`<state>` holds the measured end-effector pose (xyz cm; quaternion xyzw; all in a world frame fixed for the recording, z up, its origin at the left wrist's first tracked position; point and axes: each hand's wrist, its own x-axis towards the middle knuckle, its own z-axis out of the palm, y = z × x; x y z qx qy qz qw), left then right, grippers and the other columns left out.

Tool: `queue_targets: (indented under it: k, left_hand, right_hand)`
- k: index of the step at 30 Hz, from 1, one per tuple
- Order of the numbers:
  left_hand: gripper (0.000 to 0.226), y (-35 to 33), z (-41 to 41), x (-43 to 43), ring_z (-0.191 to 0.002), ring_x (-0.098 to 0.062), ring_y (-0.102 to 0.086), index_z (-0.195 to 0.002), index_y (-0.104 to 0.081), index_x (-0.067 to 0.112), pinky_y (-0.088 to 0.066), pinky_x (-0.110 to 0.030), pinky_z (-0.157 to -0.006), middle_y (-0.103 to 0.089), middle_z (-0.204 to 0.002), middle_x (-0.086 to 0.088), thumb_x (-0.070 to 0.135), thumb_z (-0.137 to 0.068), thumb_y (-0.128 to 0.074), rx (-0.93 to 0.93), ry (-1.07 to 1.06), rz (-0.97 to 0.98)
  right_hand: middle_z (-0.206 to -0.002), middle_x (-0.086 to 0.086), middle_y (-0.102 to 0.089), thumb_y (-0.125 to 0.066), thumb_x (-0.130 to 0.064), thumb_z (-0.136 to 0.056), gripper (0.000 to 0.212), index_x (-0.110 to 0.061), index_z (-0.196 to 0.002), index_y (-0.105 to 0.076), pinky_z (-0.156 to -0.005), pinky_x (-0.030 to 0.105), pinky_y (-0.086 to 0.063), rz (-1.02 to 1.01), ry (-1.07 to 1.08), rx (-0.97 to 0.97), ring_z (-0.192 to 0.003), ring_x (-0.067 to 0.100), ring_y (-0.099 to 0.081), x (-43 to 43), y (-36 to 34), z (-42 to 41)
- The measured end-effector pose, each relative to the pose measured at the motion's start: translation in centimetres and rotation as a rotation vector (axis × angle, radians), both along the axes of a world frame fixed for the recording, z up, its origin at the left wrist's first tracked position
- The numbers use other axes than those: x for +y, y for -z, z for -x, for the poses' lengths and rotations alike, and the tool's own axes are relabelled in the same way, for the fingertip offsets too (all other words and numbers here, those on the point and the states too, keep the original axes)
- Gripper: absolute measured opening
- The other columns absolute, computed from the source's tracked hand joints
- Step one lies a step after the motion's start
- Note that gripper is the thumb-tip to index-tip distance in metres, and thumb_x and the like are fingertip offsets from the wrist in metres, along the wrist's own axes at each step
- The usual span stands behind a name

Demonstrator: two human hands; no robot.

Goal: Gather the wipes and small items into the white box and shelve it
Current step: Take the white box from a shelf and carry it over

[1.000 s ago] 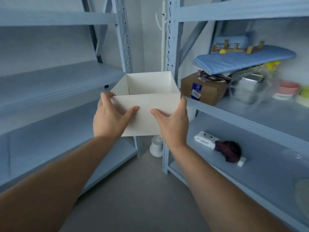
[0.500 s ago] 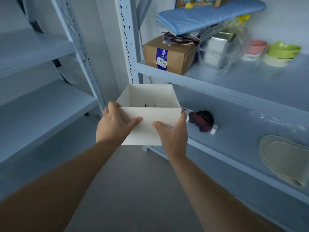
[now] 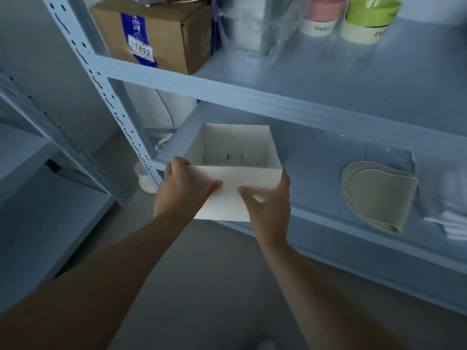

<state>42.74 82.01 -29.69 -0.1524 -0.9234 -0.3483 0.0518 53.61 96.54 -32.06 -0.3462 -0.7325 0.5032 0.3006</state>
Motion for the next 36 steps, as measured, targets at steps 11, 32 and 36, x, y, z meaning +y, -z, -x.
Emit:
queue_targets:
  k: [11,32,36]
  left_hand:
    - [0.078,4.5,0.7,14.1,-0.088,-0.018,-0.056,-0.11,-0.037,0.025,-0.043,-0.031,-0.07,-0.04,-0.105,0.011,0.071,-0.057,-0.069,-0.062,0.26,0.023]
    - [0.064,17.4,-2.0,30.0,-0.078,-0.033,-0.061,-0.113,-0.044,0.01,-0.052,-0.038,-0.062,-0.048,-0.117,-0.009,0.053,-0.079,-0.077,-0.011,0.528,-0.058]
    - [0.058,20.3,-1.6,31.0,-0.071,-0.02,-0.048,-0.108,-0.044,0.012,-0.046,-0.031,-0.061,-0.044,-0.114,-0.004,0.049,-0.079,-0.078,0.024,0.491,-0.069]
  right_hand:
    - [-0.122,-0.056,-0.036,-0.089,-0.046,-0.065,0.102,-0.04,-0.146,-0.028,-0.078,-0.012,-0.027,0.009,0.27,-0.029,-0.106,-0.041,-0.03,10.4,4.5,-3.1]
    - [-0.133,-0.016,-0.047,-0.088,-0.038,-0.063,0.098,-0.039,-0.141,-0.03,-0.098,0.032,-0.045,0.002,0.47,-0.128,-0.124,0.014,-0.048,25.5,16.3,-6.7]
    - [-0.134,-0.013,-0.053,-0.086,-0.034,-0.063,0.094,-0.042,-0.138,-0.03,-0.09,0.032,-0.048,0.01,0.441,-0.117,-0.12,0.014,-0.053,27.2,18.7,-5.8]
